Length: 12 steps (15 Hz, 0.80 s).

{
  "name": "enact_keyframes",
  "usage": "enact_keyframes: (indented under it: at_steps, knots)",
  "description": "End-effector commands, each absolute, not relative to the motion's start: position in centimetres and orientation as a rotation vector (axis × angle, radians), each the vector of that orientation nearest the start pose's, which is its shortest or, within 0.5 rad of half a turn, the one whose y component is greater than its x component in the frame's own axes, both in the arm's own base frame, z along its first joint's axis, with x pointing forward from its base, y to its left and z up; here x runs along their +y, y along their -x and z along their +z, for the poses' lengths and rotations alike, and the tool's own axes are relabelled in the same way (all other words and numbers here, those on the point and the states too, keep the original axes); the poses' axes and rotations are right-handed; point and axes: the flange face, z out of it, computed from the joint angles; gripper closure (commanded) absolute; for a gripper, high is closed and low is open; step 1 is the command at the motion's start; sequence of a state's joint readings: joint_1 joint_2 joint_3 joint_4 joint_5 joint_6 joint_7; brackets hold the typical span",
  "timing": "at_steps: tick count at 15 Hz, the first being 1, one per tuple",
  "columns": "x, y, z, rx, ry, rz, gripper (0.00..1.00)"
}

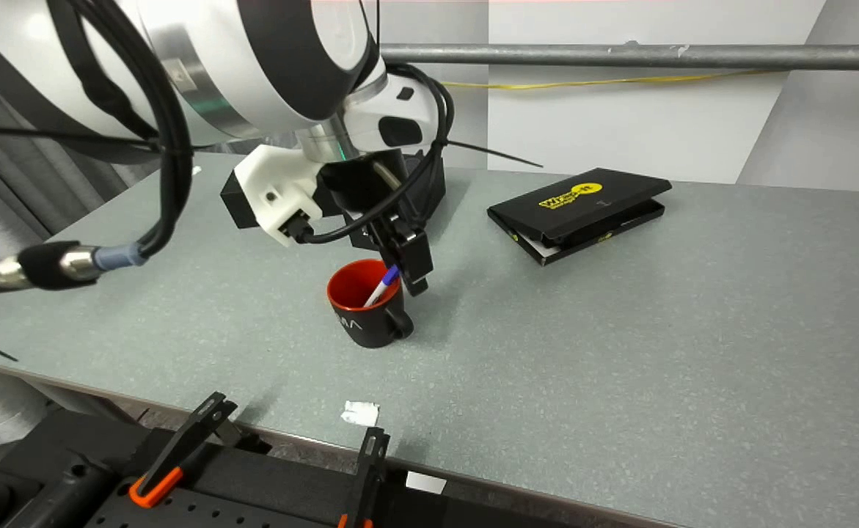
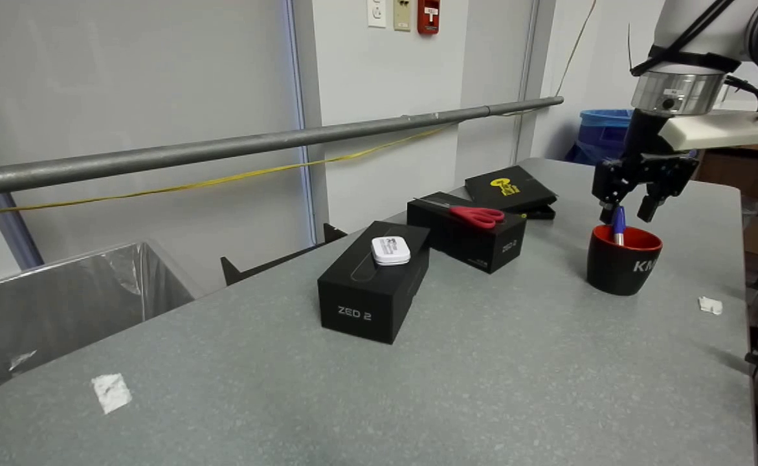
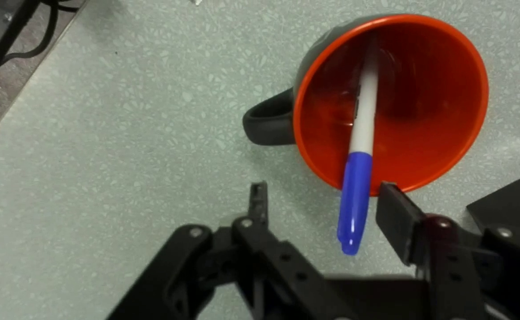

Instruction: Pick up the marker in the mug and put it on the table

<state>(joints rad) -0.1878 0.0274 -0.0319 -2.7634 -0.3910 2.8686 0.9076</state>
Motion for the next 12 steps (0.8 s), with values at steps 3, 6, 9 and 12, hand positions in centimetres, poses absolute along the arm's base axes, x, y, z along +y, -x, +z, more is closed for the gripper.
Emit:
enact_keyframes:
  at_steps: [3,6,9,12]
  knots:
    - [-6.2,-39.6,21.1,1.189,2.973,-0.231,0.84]
    - [-6.1,-39.8,21.5,1.181,2.968,-0.249,1.00]
    - [-5.7,-39.6,22.4,1.185,2.947,-0.249,0.98]
    - [-5.3,-38.9,24.9,1.187,2.879,-0.237,0.97]
